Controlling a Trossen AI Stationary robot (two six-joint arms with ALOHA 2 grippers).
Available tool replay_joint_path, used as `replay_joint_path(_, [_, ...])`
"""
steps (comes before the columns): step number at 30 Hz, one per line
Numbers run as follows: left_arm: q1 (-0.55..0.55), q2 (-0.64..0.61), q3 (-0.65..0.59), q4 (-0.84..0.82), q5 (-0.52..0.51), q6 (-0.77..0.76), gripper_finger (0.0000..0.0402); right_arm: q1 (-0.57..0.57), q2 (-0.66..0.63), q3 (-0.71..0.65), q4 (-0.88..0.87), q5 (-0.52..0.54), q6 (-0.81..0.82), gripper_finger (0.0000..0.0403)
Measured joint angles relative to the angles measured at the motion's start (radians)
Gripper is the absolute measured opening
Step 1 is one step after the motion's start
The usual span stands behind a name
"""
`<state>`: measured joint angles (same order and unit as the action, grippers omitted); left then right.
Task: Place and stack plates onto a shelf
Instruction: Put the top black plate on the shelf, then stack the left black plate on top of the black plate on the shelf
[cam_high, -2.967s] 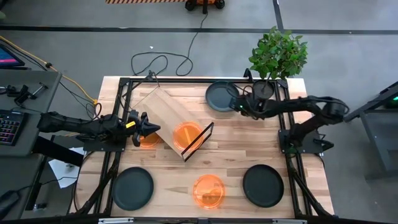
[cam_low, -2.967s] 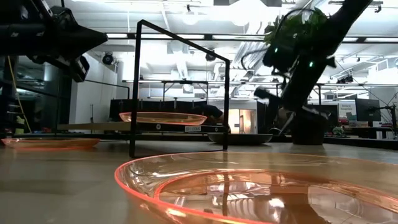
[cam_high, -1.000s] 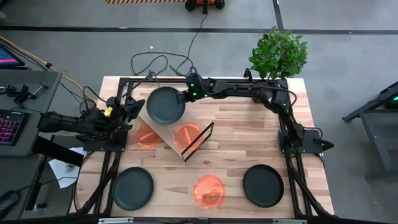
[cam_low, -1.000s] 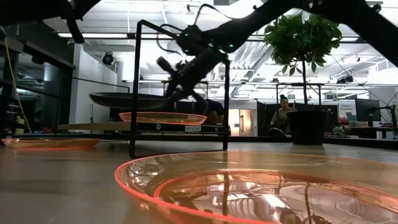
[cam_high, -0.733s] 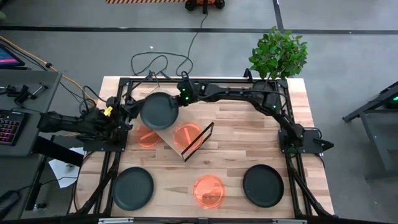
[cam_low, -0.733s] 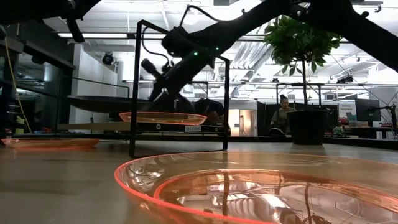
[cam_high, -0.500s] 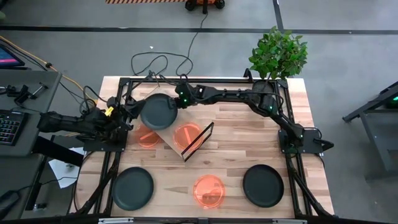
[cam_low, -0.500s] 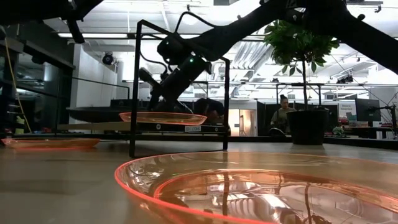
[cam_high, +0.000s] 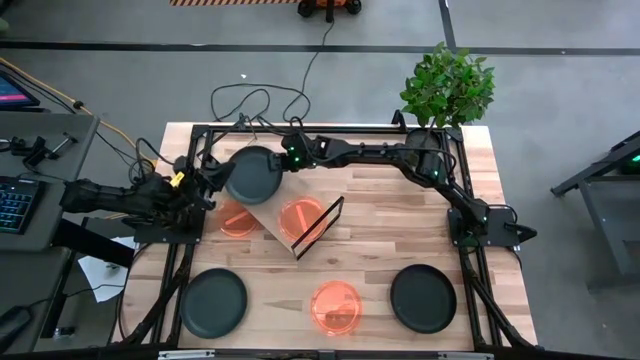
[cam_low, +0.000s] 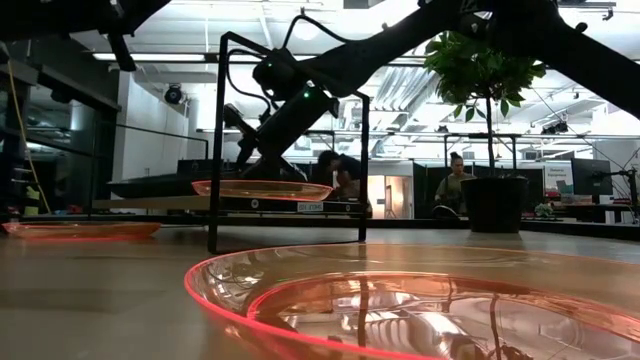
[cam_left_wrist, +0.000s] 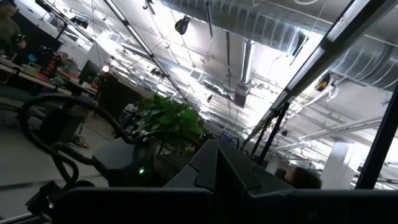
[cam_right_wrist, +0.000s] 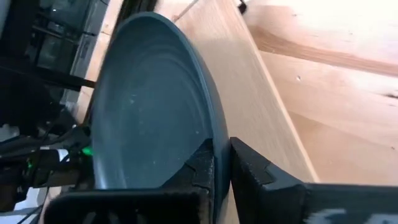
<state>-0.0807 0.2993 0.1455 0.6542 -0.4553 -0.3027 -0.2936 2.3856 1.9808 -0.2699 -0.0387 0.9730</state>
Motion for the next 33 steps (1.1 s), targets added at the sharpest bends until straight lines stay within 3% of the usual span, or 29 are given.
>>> replay_joint_path(9, [0.0,0.0,0.0,-0.014,0.0,0.0,0.0001,-0.003,-0.001,0.0,-0.001,0.001,-0.015,0.0126])
replay_joint_path(15, [0.0,0.0,0.0,-0.013,-0.003,0.0,0.0001,-0.036,-0.02,0.0,-0.044,-0.097,-0.158,0.0172])
replay_joint_path(28, [0.0,0.025,0.0,-0.023,-0.025,0.0,0.0001,-0.095,-0.209,-0.001,-0.647,-0.043,-0.67,0.0184])
replay_joint_path(33, [0.0,0.072,0.0,-0.042,-0.049,-0.008,0.0007,-0.088,-0.319,-0.191,-0.619,-0.082,-0.7,0.0184])
